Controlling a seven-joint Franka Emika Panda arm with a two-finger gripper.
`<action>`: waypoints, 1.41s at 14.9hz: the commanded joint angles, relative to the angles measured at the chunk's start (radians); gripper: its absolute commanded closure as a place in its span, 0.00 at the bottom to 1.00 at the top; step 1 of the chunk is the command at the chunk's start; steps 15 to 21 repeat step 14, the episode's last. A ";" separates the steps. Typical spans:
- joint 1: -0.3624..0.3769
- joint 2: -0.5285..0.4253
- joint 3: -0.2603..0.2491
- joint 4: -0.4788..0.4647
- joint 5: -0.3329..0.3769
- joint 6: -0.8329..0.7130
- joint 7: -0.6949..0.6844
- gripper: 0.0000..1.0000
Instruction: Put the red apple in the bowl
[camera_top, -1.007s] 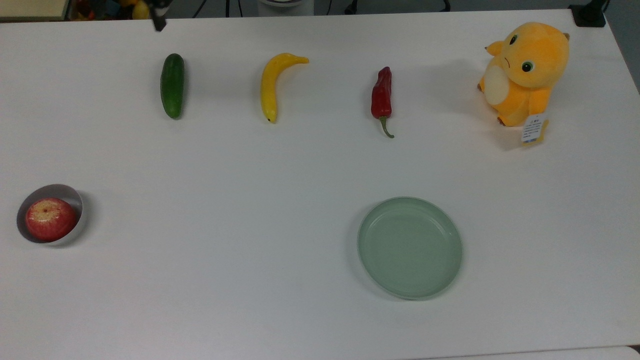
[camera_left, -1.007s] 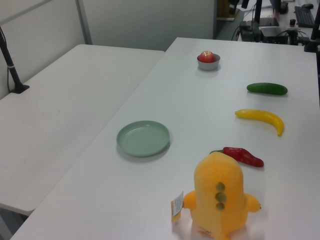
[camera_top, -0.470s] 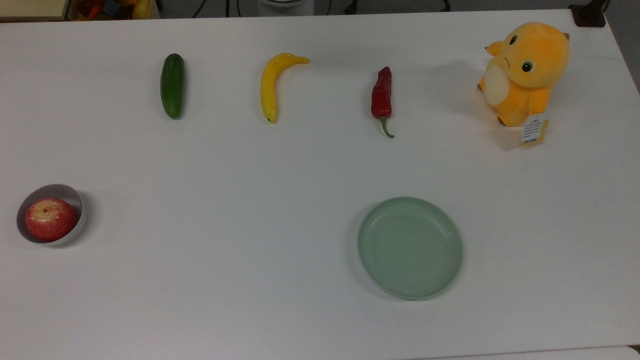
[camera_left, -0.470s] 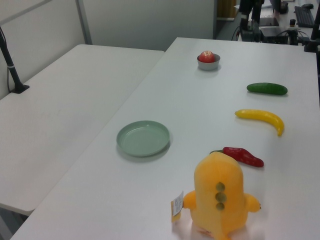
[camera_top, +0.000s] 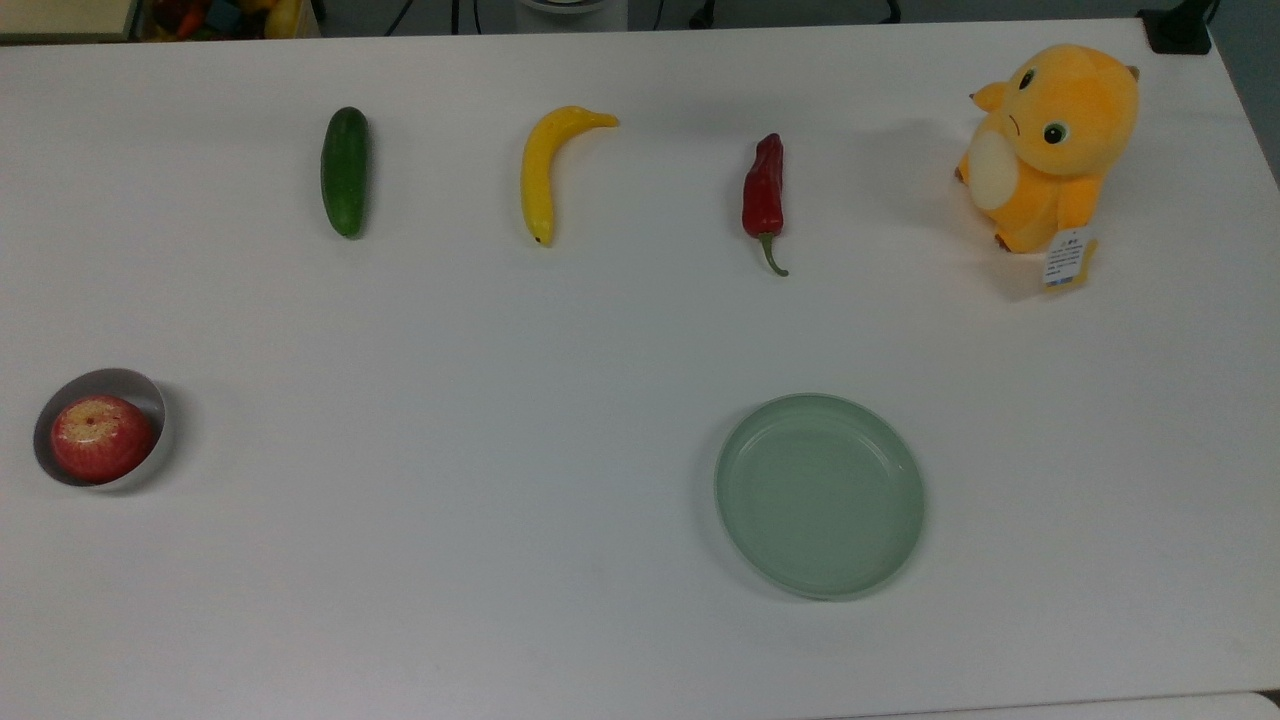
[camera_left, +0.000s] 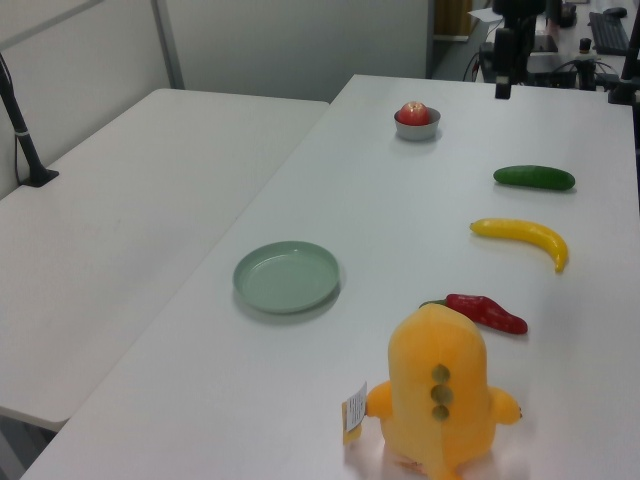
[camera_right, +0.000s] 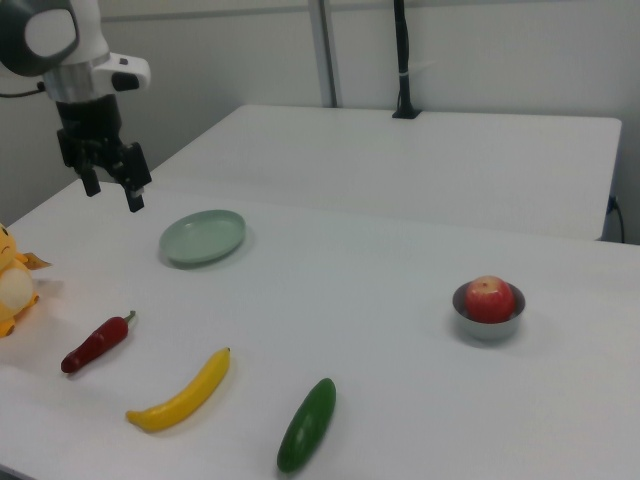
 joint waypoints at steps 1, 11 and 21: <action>-0.010 0.073 0.018 0.041 0.008 0.066 -0.056 0.00; -0.027 0.098 -0.037 0.118 -0.072 0.072 -0.230 0.00; -0.030 0.097 -0.037 0.118 -0.070 0.072 -0.227 0.00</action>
